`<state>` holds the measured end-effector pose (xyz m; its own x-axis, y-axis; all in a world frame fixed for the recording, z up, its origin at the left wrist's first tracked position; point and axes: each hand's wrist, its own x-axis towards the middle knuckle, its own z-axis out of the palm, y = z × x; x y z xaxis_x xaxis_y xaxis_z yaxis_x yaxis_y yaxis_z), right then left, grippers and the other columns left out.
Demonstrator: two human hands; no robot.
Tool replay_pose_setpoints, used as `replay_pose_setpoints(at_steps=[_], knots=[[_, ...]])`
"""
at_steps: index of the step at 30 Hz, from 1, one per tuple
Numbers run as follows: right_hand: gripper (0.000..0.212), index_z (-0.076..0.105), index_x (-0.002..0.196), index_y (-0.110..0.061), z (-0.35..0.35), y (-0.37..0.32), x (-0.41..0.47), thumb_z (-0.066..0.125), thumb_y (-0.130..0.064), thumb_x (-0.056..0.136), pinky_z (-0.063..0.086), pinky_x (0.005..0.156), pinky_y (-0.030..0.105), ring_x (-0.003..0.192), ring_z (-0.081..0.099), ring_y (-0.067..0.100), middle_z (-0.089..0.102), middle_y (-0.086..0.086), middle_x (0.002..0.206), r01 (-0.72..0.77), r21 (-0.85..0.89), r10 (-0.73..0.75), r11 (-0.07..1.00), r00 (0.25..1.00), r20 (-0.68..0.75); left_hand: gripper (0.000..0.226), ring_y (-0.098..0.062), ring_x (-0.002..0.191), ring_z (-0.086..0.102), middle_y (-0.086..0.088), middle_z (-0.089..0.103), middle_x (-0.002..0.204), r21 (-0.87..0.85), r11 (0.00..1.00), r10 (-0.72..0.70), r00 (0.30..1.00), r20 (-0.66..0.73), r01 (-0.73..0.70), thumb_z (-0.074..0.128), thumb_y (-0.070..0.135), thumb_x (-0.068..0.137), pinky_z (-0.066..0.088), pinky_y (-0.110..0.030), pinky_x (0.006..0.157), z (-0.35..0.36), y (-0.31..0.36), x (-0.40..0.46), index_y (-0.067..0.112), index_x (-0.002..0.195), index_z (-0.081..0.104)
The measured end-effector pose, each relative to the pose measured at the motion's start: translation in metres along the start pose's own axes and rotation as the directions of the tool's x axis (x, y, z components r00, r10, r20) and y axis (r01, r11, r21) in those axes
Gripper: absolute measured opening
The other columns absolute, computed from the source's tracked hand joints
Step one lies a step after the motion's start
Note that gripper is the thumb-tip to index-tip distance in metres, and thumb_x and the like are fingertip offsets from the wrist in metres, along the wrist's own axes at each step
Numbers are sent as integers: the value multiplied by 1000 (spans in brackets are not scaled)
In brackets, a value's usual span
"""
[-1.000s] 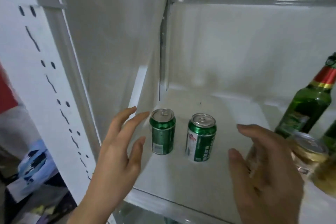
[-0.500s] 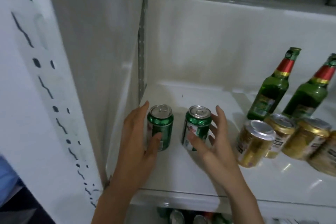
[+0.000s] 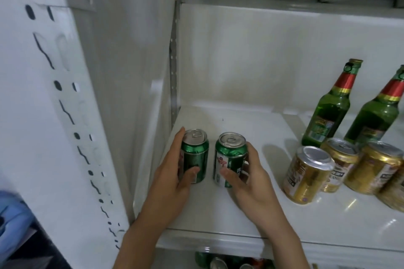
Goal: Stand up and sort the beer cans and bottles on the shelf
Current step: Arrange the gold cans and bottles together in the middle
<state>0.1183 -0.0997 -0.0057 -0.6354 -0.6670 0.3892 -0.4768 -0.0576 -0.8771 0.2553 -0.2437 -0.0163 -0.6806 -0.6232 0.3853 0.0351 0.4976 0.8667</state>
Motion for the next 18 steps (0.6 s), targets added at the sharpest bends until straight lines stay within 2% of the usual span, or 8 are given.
replay_pose_setpoints(at_steps=[3, 6, 13, 18], knots=[[56, 45, 132, -51, 9, -1, -2, 71, -17, 96, 55, 96, 23, 118, 65, 1, 68, -21, 125, 3, 37, -3, 999, 1000, 15, 84, -2, 138, 52, 19, 47, 156, -9, 1000, 26, 999, 28, -26, 61, 12, 102, 48, -28, 112, 0, -2, -2, 52, 159, 14], [58, 44, 135, -51, 9, 0, -4, 72, -21, 95, 55, 95, 22, 118, 65, 0, 67, -23, 127, -6, 45, 6, 999, 1000, 3, 86, -3, 143, 47, 19, 43, 159, -34, 999, 24, 999, 31, -23, 61, 9, 101, 45, -38, 116, 1, -3, -3, 50, 160, 14], [72, 48, 139, -45, 12, 4, -4, 79, -7, 86, 54, 103, 33, 120, 64, 1, 68, -23, 126, -23, 23, 23, 999, 1000, 5, 88, -9, 149, 40, 15, 38, 164, -17, 999, 39, 999, -11, -39, 61, 9, 101, 42, -46, 119, 1, -9, -1, 49, 161, 11], [67, 49, 136, -45, 12, 5, -4, 77, -8, 88, 55, 99, 31, 115, 66, 0, 70, -23, 122, -15, 11, 15, 1000, 1000, -10, 88, -8, 149, 40, 18, 36, 164, -22, 999, 41, 999, 0, -41, 60, 10, 101, 42, -47, 119, 2, -11, -1, 53, 160, 9]])
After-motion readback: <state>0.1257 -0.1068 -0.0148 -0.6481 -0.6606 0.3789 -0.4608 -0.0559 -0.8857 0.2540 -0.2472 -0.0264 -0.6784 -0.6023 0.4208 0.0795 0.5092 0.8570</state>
